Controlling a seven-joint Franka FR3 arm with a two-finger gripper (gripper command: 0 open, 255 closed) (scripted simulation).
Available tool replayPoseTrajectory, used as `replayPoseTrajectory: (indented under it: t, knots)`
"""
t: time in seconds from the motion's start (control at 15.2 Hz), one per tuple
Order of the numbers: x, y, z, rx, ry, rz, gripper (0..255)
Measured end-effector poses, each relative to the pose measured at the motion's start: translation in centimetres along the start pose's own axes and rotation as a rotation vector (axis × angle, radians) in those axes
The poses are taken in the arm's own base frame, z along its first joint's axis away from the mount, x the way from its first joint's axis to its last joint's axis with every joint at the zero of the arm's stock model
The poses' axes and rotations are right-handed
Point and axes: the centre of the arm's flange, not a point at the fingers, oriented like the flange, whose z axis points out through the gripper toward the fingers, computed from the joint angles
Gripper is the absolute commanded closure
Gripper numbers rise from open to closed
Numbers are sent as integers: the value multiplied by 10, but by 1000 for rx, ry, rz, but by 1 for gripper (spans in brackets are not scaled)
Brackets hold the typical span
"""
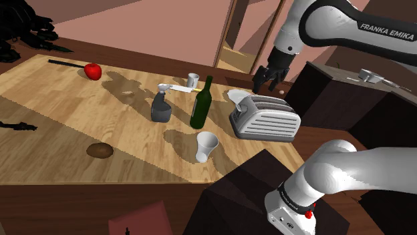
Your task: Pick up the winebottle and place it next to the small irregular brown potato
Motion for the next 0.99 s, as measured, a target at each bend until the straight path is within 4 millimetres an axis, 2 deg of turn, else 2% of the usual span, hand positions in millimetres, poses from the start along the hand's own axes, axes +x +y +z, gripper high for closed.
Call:
replayPoseTrajectory:
  t: [0.07, 0.2, 0.99]
  knots:
    - [0, 0, 0, 0, 0, 0, 0]
    - [15, -3, 5, 0, -1, -1, 0]
    - [158, -31, 51, -4, -3, -16, 0]
